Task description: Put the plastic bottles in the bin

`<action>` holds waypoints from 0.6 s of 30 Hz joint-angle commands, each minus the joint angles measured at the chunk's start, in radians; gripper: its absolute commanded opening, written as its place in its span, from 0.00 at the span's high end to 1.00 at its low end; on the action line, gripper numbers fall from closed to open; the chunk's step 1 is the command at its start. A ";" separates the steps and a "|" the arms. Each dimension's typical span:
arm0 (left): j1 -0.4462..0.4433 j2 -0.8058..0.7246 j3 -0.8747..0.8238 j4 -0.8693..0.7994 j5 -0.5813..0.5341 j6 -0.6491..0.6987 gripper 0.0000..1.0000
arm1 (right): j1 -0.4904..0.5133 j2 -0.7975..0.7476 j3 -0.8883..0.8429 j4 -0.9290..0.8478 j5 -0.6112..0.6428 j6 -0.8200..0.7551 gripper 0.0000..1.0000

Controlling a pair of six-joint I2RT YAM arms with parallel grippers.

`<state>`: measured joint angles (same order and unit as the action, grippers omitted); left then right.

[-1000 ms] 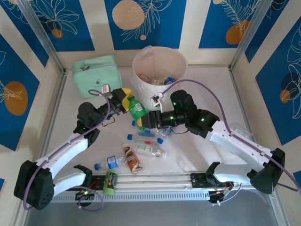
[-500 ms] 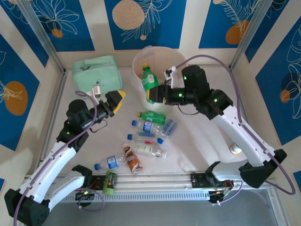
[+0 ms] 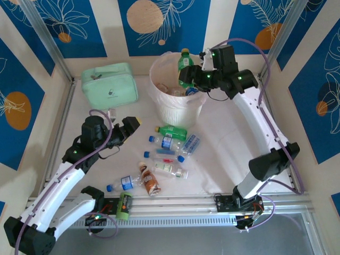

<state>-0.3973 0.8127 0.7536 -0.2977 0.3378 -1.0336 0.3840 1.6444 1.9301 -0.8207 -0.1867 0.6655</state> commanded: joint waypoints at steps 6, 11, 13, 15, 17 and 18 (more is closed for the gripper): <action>0.009 0.000 0.029 -0.082 -0.046 0.073 0.08 | 0.003 0.036 0.109 -0.096 0.032 -0.029 0.22; 0.010 0.012 0.036 -0.105 -0.059 0.106 0.07 | 0.087 -0.075 0.029 -0.142 0.214 -0.050 0.21; 0.011 0.017 0.041 -0.110 -0.063 0.120 0.07 | 0.140 -0.157 -0.069 -0.139 0.297 -0.038 0.21; 0.011 0.023 0.046 -0.111 -0.065 0.132 0.08 | 0.195 -0.247 -0.210 -0.121 0.362 -0.005 0.21; 0.011 0.031 0.050 -0.111 -0.065 0.139 0.09 | 0.258 -0.344 -0.377 -0.095 0.425 0.060 0.22; 0.010 0.034 0.050 -0.111 -0.067 0.140 0.09 | 0.288 -0.381 -0.445 -0.086 0.452 0.096 0.22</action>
<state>-0.3965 0.8417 0.7662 -0.3897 0.2855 -0.9314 0.6224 1.3506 1.6215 -0.8993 0.1257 0.6811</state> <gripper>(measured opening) 0.914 0.785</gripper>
